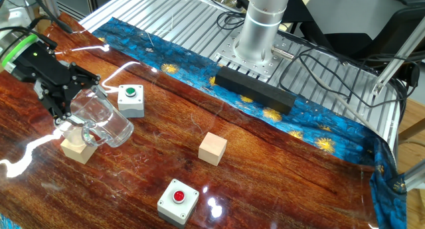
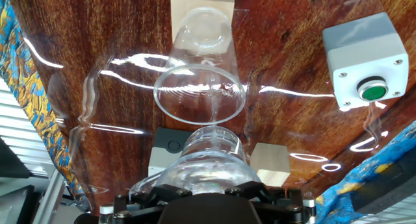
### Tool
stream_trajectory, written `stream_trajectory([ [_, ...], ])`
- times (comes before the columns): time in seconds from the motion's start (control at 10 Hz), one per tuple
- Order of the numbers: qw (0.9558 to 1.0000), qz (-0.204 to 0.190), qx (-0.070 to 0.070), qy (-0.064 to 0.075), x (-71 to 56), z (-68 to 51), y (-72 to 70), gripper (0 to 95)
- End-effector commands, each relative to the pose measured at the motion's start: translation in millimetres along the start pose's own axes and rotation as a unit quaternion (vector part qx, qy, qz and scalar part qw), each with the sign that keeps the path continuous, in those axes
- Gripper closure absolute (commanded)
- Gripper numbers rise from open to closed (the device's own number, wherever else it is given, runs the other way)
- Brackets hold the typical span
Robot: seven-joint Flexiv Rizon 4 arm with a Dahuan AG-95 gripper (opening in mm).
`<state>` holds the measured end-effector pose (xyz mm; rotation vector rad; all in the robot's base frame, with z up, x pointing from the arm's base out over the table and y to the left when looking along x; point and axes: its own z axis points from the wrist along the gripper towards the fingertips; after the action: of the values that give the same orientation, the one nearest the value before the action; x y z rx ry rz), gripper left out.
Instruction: Pour the water from one cup into another empty cup
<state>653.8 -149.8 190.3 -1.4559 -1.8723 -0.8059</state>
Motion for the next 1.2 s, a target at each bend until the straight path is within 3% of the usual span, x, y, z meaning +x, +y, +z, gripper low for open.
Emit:
stream_trajectory([
  [0.1, 1.0000, 0.003, -0.002, 0.007, 0.3, -0.7, 0.9, 95.0],
  [1.2, 0.9996, 0.011, -0.006, 0.024, 0.2, -0.7, 0.9, 95.0],
])
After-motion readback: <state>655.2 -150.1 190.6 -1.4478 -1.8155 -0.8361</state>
